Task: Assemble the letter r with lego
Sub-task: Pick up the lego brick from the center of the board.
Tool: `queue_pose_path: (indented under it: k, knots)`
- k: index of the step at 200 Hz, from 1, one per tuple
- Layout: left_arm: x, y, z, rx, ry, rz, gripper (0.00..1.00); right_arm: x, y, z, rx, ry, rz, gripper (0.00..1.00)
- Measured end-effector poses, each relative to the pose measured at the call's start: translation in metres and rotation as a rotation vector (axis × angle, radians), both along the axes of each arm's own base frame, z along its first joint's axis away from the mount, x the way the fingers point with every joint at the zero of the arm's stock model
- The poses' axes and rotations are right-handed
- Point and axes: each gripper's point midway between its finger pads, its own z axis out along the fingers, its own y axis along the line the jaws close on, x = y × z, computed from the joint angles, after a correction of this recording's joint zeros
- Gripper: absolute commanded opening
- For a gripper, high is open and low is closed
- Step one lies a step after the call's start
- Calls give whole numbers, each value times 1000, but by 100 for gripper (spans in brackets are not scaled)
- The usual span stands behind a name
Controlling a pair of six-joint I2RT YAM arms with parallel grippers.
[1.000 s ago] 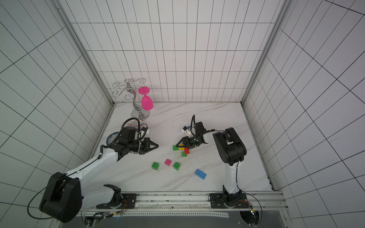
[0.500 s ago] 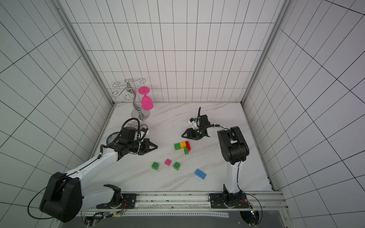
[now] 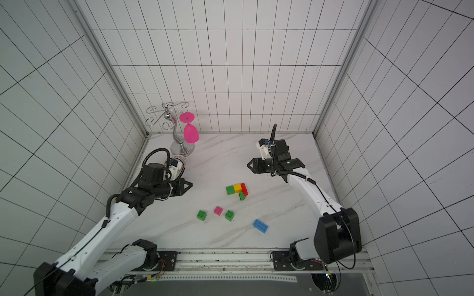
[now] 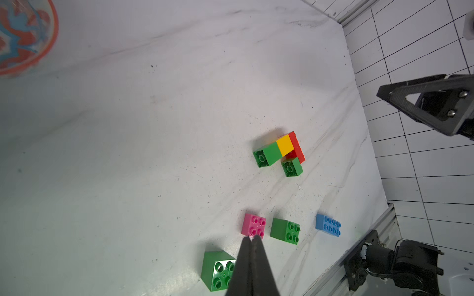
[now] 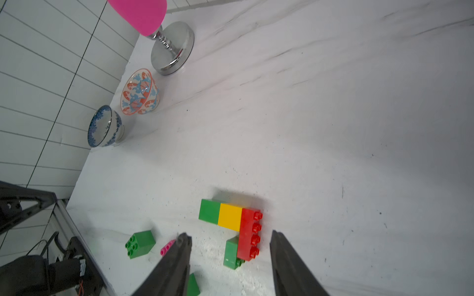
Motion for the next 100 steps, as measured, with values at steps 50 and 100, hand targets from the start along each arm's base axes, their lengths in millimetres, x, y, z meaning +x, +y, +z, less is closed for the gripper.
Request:
queue_pose_path:
  k: [50,100]
  knots:
    - [-18,14,12,39,-53,22,4,-129,58,-75,-174,259,346,55]
    - [-28,19,2,71,-5,18,22,-176,70,-123,-361,345,482,54]
